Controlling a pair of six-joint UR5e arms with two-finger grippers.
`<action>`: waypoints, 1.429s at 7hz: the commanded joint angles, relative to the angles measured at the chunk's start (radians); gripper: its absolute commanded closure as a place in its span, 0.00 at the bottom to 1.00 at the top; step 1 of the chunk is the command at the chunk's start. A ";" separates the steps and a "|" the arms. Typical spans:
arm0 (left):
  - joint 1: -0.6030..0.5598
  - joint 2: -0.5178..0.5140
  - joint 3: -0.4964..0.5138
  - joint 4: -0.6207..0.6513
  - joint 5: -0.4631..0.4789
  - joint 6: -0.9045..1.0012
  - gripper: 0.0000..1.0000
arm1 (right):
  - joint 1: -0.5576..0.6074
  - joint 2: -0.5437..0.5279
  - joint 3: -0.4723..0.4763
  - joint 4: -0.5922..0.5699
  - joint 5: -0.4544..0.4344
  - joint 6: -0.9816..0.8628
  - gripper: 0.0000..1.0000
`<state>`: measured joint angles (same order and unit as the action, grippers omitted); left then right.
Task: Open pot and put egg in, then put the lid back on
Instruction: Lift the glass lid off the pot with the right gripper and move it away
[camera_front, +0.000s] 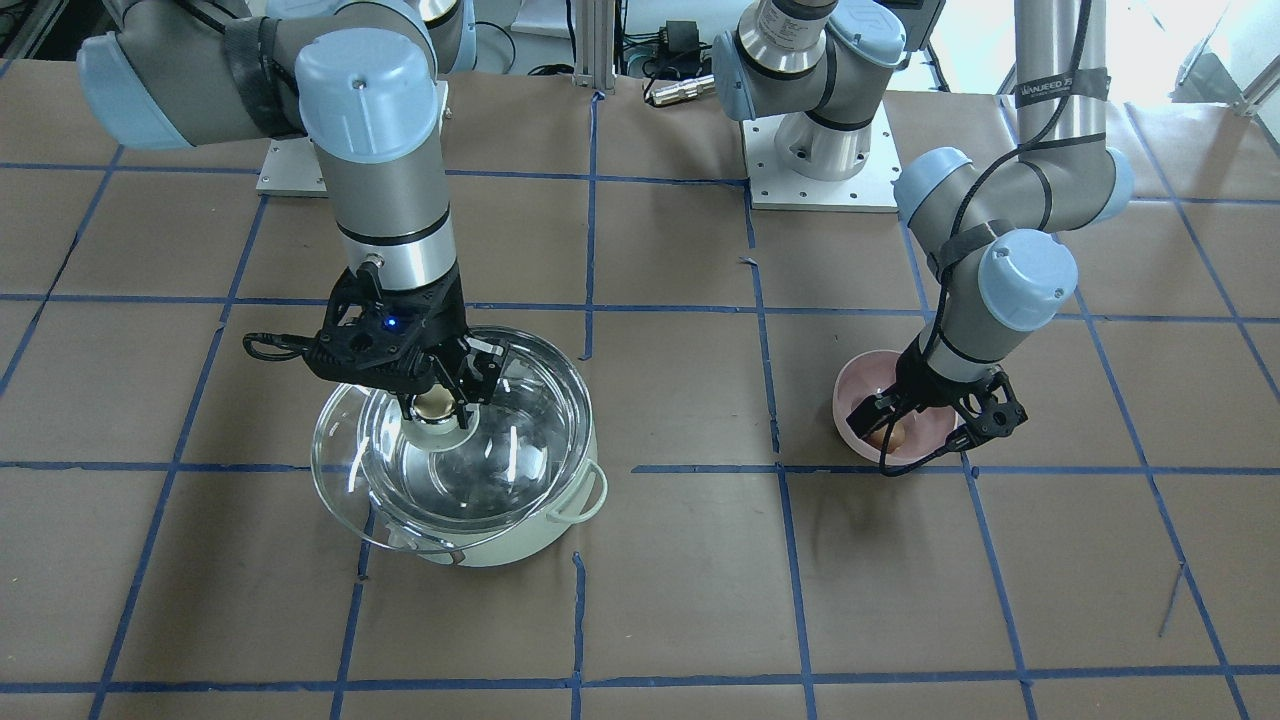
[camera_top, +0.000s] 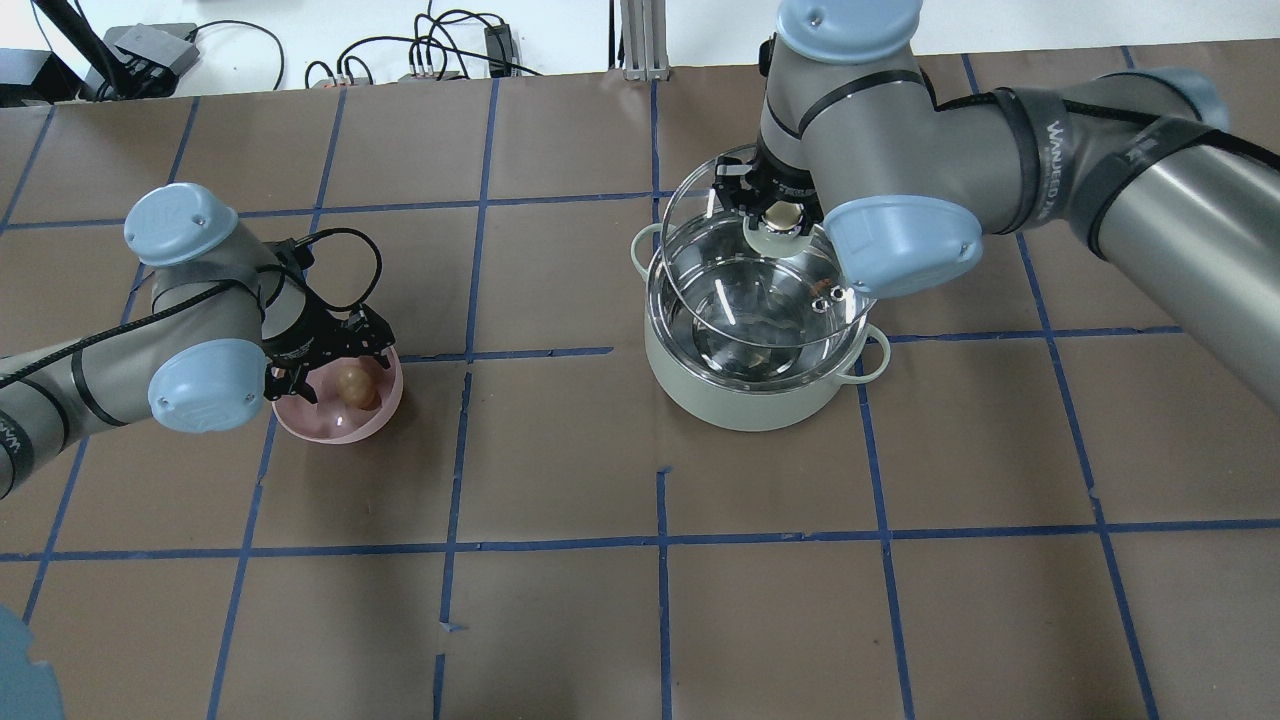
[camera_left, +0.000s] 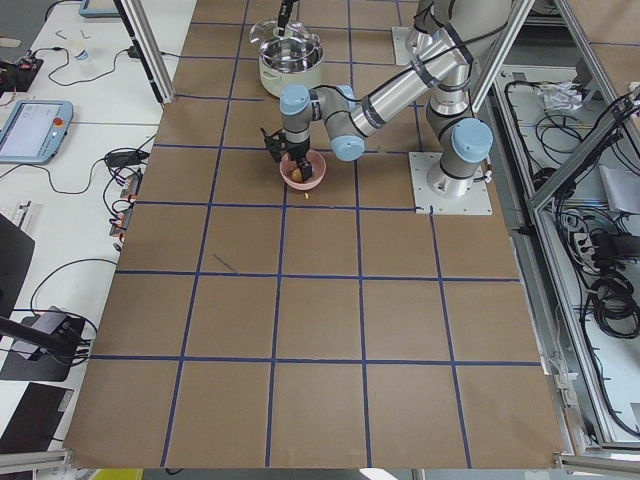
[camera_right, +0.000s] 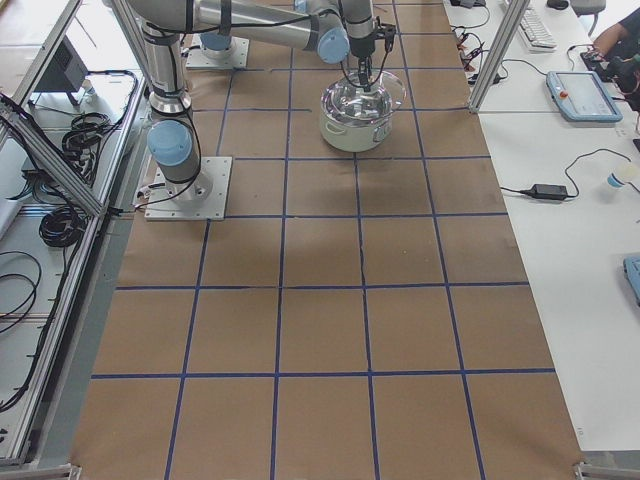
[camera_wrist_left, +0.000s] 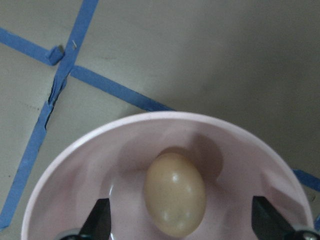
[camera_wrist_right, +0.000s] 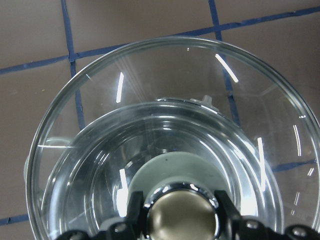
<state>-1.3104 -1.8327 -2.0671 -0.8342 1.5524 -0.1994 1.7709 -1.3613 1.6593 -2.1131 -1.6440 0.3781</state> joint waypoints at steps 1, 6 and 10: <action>0.000 -0.002 0.001 0.001 0.005 0.000 0.01 | -0.056 -0.027 -0.030 0.028 -0.010 -0.028 0.62; 0.000 -0.006 -0.001 0.001 0.006 -0.006 0.02 | -0.156 -0.067 -0.205 0.309 0.006 -0.102 0.62; 0.000 -0.010 -0.002 0.010 0.023 -0.003 0.04 | -0.162 -0.062 -0.227 0.320 0.020 -0.122 0.61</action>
<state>-1.3100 -1.8415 -2.0683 -0.8248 1.5736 -0.2027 1.6126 -1.4254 1.4363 -1.7923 -1.6258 0.2718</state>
